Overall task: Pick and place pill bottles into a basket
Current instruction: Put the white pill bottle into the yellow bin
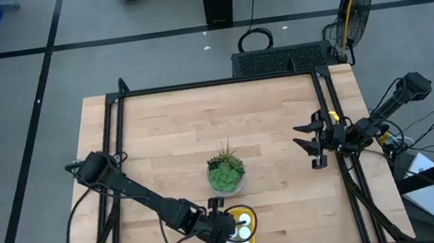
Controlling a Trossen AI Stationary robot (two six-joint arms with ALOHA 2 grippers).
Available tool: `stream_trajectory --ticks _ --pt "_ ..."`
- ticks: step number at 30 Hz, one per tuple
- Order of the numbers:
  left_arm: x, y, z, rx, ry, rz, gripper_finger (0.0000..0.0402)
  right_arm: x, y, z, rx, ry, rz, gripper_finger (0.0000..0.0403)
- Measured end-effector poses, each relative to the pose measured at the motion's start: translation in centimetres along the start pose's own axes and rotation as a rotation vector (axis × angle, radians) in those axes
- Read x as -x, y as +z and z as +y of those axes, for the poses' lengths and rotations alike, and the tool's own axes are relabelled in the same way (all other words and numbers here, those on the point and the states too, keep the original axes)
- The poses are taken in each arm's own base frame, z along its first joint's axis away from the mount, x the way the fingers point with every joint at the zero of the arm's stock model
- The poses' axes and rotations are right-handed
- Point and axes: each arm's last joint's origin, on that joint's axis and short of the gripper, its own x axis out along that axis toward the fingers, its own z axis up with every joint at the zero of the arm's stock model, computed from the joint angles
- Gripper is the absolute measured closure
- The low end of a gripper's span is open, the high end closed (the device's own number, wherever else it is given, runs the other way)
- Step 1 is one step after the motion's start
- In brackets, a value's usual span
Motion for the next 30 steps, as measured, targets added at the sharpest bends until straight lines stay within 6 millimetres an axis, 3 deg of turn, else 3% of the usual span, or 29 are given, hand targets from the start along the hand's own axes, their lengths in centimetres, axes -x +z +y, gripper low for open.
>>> stream_trajectory --ticks 6,18,26,30 --pt "0.1 0.1 0.1 -0.006 0.007 -0.007 0.025 0.0 0.0 0.0 0.0 0.0 0.0 0.0241" --pt "0.1 0.1 0.1 0.028 -0.002 -0.003 0.0201 0.0 0.0 0.0 0.0 0.0 -0.001 0.0241" --pt "0.1 0.1 0.1 0.047 -0.021 0.006 0.021 0.0 0.0 0.0 0.0 0.0 0.0 0.0241" --pt "1.2 0.6 0.2 0.044 -0.024 -0.023 0.0214 0.0 0.0 0.0 -0.001 0.0 -0.001 0.0242"
